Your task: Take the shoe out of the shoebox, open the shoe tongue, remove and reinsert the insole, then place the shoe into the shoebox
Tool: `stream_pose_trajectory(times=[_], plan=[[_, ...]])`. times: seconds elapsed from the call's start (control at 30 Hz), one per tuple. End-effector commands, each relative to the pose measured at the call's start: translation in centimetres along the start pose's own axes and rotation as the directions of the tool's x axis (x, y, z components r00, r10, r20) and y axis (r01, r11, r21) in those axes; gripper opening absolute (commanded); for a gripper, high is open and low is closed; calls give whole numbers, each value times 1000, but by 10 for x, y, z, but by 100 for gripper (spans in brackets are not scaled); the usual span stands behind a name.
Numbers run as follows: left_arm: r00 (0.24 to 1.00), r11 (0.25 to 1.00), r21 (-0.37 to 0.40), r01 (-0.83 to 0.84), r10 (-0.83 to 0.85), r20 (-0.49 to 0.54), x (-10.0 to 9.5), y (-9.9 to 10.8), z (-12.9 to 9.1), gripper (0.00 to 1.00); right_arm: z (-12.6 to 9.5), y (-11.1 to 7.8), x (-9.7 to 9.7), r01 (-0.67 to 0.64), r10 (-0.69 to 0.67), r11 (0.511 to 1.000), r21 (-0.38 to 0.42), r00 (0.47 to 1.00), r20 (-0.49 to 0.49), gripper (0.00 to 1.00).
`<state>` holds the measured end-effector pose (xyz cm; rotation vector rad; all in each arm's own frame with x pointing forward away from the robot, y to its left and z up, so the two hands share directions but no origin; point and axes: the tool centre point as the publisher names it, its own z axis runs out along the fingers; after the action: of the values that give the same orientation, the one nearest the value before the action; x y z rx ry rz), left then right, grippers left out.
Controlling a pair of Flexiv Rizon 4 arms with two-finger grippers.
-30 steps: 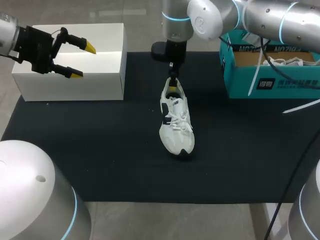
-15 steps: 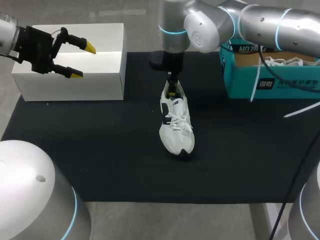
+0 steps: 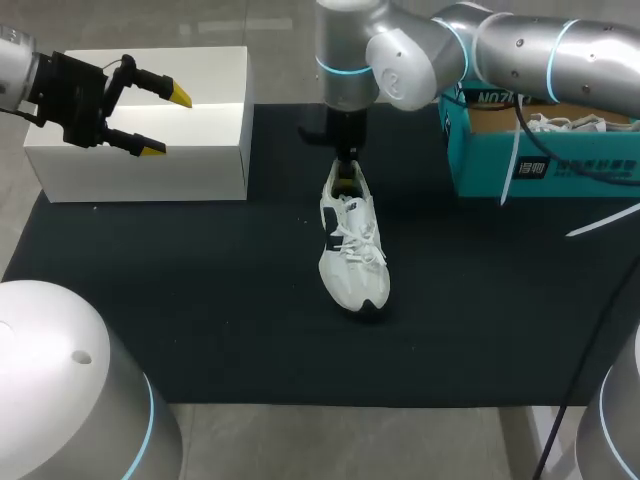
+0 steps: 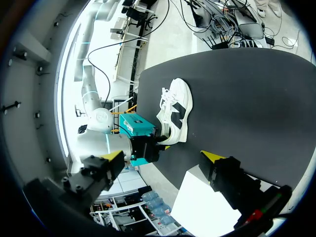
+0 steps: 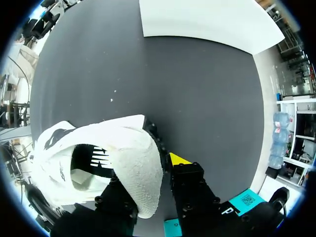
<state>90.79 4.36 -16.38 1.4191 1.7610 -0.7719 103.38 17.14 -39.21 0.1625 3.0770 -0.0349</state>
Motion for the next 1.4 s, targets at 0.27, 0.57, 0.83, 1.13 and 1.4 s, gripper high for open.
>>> stream_pose_trajectory(times=[0.27,0.57,0.83,1.13,1.4], plan=[[1000,1000,1,0,0,-5,0,1,0,100,-30,3,6,-22,23,1000,-9,1000,5,0],[1000,1000,1,0,0,-5,0,1,0,100,-101,-2,4,-24,24,999,38,1000,14,0],[1000,1000,1,0,0,-5,0,1,0,100,-181,-17,-26,-22,16,997,79,997,74,0],[1000,1000,1,0,0,-5,0,1,0,100,-247,-28,-51,-13,2,994,109,995,95,0],[1000,1000,1,0,0,-5,0,1,0,100,-276,-42,-74,-21,10,994,111,995,95,0]])
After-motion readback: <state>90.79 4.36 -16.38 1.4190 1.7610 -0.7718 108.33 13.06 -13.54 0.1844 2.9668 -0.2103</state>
